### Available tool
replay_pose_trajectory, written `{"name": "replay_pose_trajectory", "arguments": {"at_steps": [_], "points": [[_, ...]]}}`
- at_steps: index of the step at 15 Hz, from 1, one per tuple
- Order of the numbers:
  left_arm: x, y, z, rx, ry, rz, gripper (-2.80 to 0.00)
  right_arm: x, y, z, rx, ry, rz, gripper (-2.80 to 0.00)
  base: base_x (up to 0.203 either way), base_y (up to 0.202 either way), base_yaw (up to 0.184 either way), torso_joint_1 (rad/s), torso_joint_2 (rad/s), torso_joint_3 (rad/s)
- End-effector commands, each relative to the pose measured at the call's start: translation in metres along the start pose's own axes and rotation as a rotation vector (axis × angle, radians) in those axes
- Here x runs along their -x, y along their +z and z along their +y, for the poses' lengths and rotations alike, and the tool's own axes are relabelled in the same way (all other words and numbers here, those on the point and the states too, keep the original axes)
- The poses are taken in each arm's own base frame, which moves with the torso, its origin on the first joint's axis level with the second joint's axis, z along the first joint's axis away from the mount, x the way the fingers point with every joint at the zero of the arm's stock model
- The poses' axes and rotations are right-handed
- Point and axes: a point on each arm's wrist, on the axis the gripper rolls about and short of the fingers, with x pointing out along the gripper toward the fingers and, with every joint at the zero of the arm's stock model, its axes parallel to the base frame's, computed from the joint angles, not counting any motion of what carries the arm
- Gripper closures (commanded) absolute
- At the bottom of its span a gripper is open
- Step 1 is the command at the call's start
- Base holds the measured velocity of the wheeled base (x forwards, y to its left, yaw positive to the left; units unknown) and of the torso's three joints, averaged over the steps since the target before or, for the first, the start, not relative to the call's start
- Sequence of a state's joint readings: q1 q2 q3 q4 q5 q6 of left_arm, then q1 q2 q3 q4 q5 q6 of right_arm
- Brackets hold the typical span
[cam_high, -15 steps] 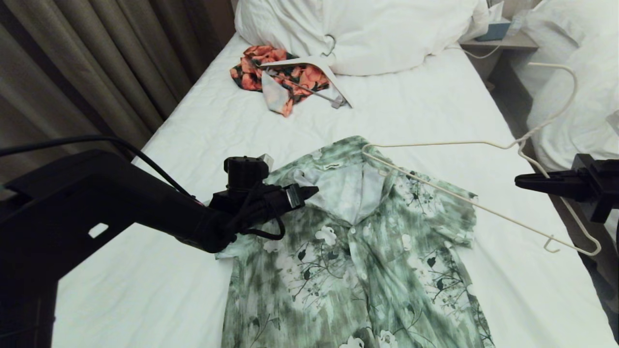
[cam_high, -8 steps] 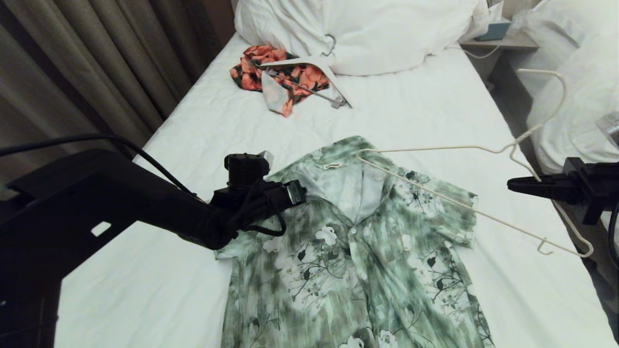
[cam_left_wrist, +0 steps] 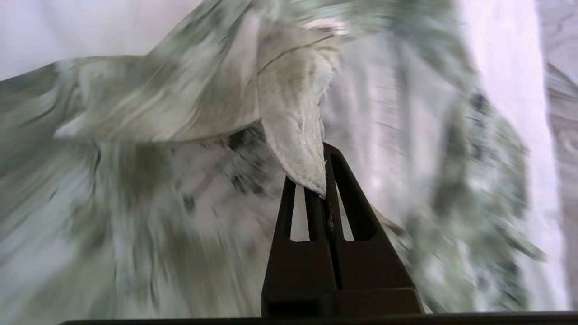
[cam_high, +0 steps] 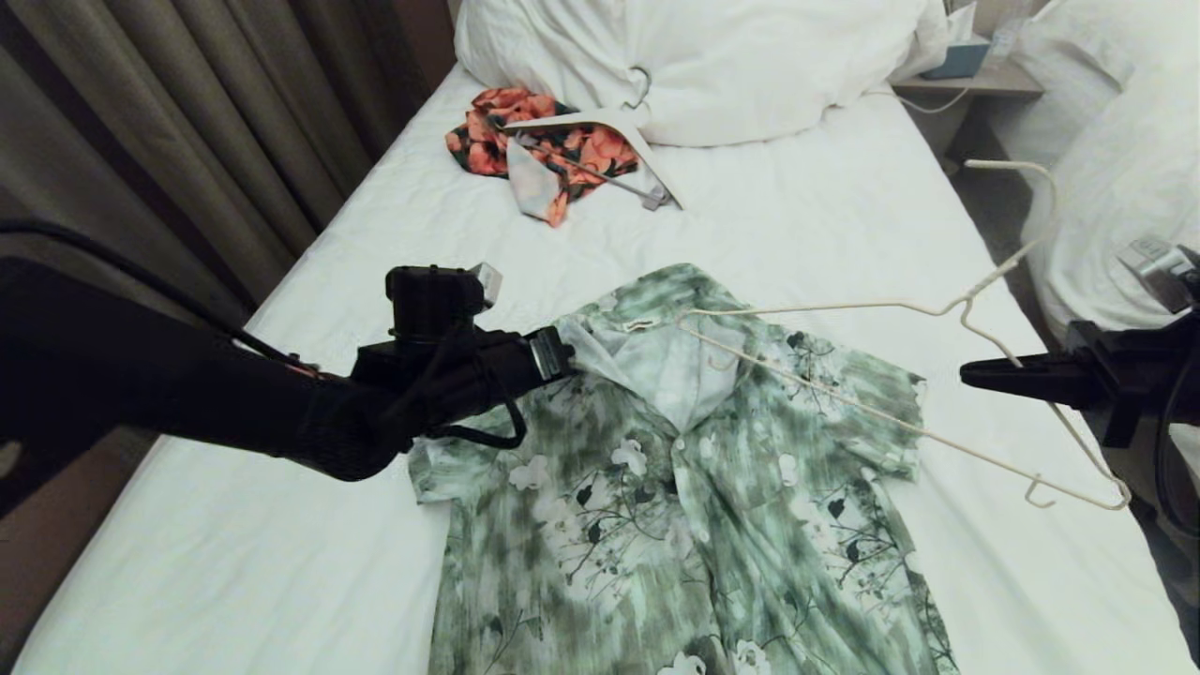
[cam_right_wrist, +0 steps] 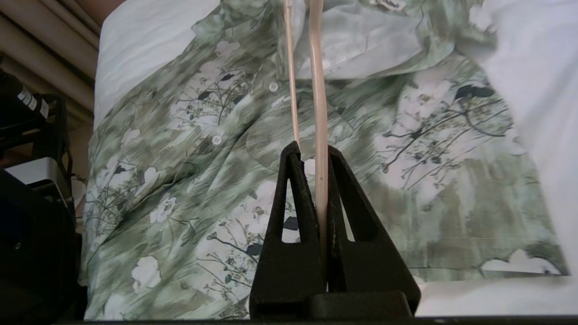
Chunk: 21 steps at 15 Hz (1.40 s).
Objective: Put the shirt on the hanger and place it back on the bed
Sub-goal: Lift the shirt and hanger, then hook one side of the shirt onto the hanger
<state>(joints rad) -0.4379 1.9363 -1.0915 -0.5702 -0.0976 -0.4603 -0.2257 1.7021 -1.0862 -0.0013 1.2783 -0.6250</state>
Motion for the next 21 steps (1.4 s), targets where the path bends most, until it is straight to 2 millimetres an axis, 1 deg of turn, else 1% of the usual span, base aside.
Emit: {"name": "replay_pose_trajectory", "arguments": {"at_steps": [1,3,4,6,8,13,16,18,21], "points": [[0.044,0.02,-0.027,-0.01,-0.047,-0.032,0.0,-0.006,-0.001,0.002,0.002,0.02,0.002,0.0,0.0,0.0,0.0,0.0,0.0,0.0],[0.061,0.016,-0.047,-0.024,-0.075,0.004,0.0,-0.014,0.001,0.004,0.005,0.043,0.004,0.0,0.0,0.0,0.0,0.0,0.0,0.0],[0.066,0.012,-0.057,-0.033,-0.081,0.018,0.0,-0.022,0.0,0.004,0.006,0.056,0.013,0.0,0.0,0.0,0.0,0.0,0.0,0.0],[0.07,0.006,-0.069,-0.049,-0.078,0.024,0.0,-0.036,0.0,0.005,0.011,0.063,0.04,0.0,0.0,0.0,0.0,0.0,0.0,0.0],[0.072,0.003,-0.075,-0.072,-0.083,0.023,0.0,-0.046,0.0,0.006,0.018,0.077,0.052,0.0,0.0,0.0,0.0,0.0,0.0,0.0],[0.087,0.009,-0.088,-0.125,-0.127,0.004,0.0,-0.049,-0.001,0.012,0.017,0.094,0.055,0.0,0.0,0.0,0.0,0.0,0.0,0.0],[0.103,0.009,-0.1,-0.134,-0.166,0.014,0.0,-0.049,0.003,0.015,0.036,0.098,0.05,0.0,0.0,0.0,0.0,0.0,0.0,0.0],[0.118,0.005,-0.116,-0.154,-0.222,0.035,0.0,-0.051,0.011,0.024,0.059,0.115,0.041,0.0,0.0,0.0,0.0,0.0,0.0,0.0],[0.121,0.002,-0.127,-0.185,-0.233,0.03,0.0,-0.053,0.016,0.041,0.074,0.146,0.036,0.0,0.0,0.0,0.0,0.0,0.0,0.0]]}}
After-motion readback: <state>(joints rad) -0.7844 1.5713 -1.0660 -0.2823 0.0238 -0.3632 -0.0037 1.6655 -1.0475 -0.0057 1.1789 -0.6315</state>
